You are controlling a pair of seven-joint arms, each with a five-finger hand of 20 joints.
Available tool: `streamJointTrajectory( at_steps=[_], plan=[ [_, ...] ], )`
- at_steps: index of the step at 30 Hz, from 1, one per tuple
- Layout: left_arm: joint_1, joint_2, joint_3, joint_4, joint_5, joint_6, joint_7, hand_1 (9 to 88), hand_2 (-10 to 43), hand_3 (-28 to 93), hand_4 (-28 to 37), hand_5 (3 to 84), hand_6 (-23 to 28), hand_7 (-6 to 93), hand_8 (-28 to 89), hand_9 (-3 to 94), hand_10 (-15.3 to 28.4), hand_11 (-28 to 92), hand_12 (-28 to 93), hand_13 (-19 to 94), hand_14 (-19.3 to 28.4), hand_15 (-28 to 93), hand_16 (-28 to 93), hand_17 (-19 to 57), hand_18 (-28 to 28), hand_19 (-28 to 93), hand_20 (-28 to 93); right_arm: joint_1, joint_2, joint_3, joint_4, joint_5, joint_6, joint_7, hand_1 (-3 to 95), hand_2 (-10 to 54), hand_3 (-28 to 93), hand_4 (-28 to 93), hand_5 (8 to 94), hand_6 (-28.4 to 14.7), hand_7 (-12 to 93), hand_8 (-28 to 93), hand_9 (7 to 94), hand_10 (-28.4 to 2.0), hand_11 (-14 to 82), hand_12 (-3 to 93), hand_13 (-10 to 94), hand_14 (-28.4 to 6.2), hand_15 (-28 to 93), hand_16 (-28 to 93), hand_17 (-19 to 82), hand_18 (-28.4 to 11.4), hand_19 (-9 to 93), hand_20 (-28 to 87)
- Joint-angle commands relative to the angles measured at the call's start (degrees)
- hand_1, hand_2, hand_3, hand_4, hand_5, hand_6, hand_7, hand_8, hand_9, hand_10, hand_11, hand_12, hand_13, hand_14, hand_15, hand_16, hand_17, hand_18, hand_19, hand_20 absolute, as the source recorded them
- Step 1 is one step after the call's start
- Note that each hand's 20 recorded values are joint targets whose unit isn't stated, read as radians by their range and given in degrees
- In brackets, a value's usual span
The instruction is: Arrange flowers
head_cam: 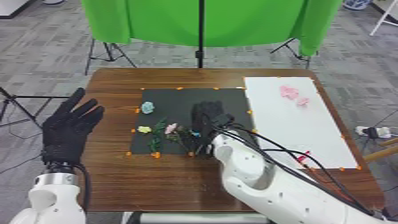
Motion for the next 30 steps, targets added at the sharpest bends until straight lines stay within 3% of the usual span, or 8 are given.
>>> streamJointTrajectory(
  at_steps=[1,10,13,16,20,23,26,30],
  plan=[
    [0.9,-0.48,0.19,0.2,0.11,-0.3,-0.29,25.2,9.7,78,-24.7,37.9,8.7,11.5,-10,35.8,20.1,27,11,26,26.7,54,-9,-8.6,26.1,58,12,-1.5,0.7,1.4,-1.8,-1.9,-0.3,-1.2,37.2,-9.5,77,-28,70.0,2.2,16,-13,77.8,-10.1,48.2,20.6,64,-10.2,83,17,24,-22.7,93,60],
    [1.4,-0.31,0.4,0.12,0.15,-0.23,-0.19,25.2,9.8,78,-24.8,37.6,8.8,11.6,-9,35.8,20.2,27,11,26,26.7,54,-9,-8.6,26.2,58,12,4.1,7.8,3.3,-3.6,0.7,8.8,5.3,33.5,-9.5,76,-28,67.6,0.6,15,-12,74.4,-12.0,50.1,20.2,63,-11.4,84,17,24,-23.3,93,61],
    [1.3,-0.35,0.43,0.11,0.27,-0.15,-0.32,25.2,9.9,78,-24.8,37.6,8.9,11.6,-9,35.8,20.2,27,11,26,26.7,54,-9,-8.6,26.2,58,12,8.2,11.5,3.2,-1.4,4.0,10.6,9.0,32.9,-9.5,76,-28,66.3,0.0,15,-12,72.0,-12.7,44.7,17.8,60,-12.3,83,16,24,-23.4,93,61],
    [1.2,-0.43,0.55,0.17,0.25,-0.16,-0.48,25.3,9.9,78,-24.8,37.5,8.9,11.6,-9,35.8,20.2,27,11,26,26.7,54,-9,-8.6,26.2,58,12,8.7,14.2,7.1,0.8,6.7,3.8,9.8,31.9,-9.5,77,-28,62.3,-0.8,15,-12,68.1,-15.0,37.2,15.7,56,-13.7,80,13,21,-23.3,92,60],
    [1.4,-0.03,0.77,0.46,-0.33,0.49,0.48,25.3,9.9,78,-24.6,37.3,8.7,11.7,-9,35.8,20.2,27,11,26,26.7,54,-9,-8.6,26.2,58,12,12.5,18.1,4.9,6.1,8.9,2.0,11.3,30.0,-9.5,79,-28,55.0,-1.8,15,-13,58.2,-17.7,28.9,14.3,47,-15.8,76,9,15,-23.1,86,58],
    [0.3,0.2,1.31,1.21,-0.54,-0.02,0.87,25.3,9.9,78,-24.7,37.2,8.6,11.7,-10,35.7,20.2,27,11,26,26.6,54,-9,-8.6,26.2,58,12,14.3,19.4,3.7,10.1,11.7,1.3,13.0,29.3,-9.5,80,-28,50.3,-2.0,15,-13,50.2,-19.1,23.1,13.4,41,-17.1,74,7,13,-23.1,83,57],
    [-1.4,-0.23,1.53,2.12,-0.01,-1.65,-0.71,25.1,9.8,78,-24.8,37.1,8.1,11.6,-10,35.4,20.0,27,10,26,26.6,54,-9,-8.6,26.2,58,12,13.7,19.4,5.7,12.7,12.5,-3.8,14.3,29.1,-9.5,80,-28,48.5,-1.6,15,-13,48.2,-19.3,21.5,13.6,40,-17.9,73,6,13,-23.0,83,57],
    [-3.0,0.83,3.18,3.01,-0.78,-1.45,0.53,24.4,9.7,77,-25.2,36.3,6.9,10.8,-10,34.4,19.6,25,10,25,26.8,54,-9,-9.0,26.3,57,12,13.4,18.8,6.7,15.1,12.8,-8.8,14.9,28.7,-9.5,82,-28,45.1,-1.8,15,-13,44.6,-20.4,19.5,13.6,35,-19.0,71,5,9,-23.1,80,56]
  ],
)
